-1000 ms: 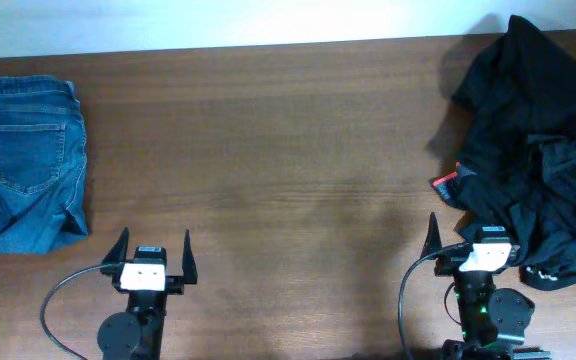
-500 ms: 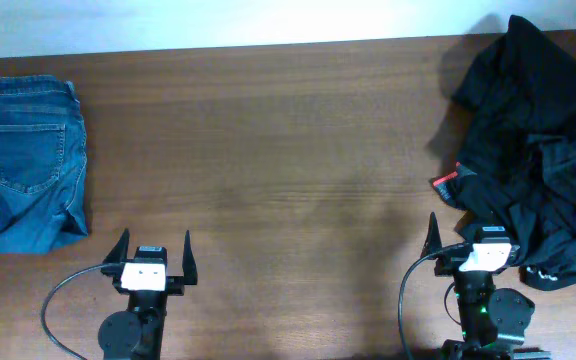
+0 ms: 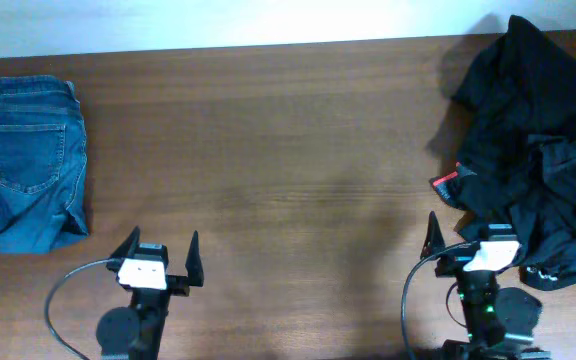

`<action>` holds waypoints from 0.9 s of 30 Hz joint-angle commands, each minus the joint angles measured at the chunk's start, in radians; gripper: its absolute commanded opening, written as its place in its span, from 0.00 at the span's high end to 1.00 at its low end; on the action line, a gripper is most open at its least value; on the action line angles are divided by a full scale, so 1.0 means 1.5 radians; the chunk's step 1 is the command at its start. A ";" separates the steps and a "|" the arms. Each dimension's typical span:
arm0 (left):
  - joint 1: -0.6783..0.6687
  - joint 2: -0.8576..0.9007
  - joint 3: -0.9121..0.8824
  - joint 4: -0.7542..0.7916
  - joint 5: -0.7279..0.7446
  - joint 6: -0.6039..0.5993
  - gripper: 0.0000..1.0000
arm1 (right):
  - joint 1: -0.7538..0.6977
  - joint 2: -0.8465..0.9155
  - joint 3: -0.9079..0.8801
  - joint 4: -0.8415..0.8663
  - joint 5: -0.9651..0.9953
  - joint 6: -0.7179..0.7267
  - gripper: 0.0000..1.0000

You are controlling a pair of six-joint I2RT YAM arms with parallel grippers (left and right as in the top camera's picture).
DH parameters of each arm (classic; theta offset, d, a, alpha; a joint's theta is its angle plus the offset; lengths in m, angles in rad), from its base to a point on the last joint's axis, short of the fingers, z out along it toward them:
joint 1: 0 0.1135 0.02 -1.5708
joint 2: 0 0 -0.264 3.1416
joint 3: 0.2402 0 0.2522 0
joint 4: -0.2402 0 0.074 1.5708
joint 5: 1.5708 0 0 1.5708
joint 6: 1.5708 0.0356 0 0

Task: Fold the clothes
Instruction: 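Reach the right gripper into the black clothing pile and grasp trousers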

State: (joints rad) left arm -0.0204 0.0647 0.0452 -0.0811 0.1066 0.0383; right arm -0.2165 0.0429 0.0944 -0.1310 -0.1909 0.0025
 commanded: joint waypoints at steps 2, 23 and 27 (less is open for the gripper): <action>0.002 0.142 0.124 0.004 0.024 -0.023 0.01 | -0.004 0.105 0.166 -0.065 -0.018 0.024 0.01; 0.002 0.924 0.655 -0.184 0.298 -0.010 0.01 | -0.062 0.917 0.822 -0.527 -0.031 0.168 0.01; 0.001 0.926 0.655 -0.180 0.278 -0.005 0.01 | -0.148 0.931 0.822 -0.507 0.012 0.258 0.01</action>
State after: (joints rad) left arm -0.0196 1.4509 1.0092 -0.3614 0.5030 0.0181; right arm -0.3546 1.4357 1.3090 -0.9108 -0.2451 0.2417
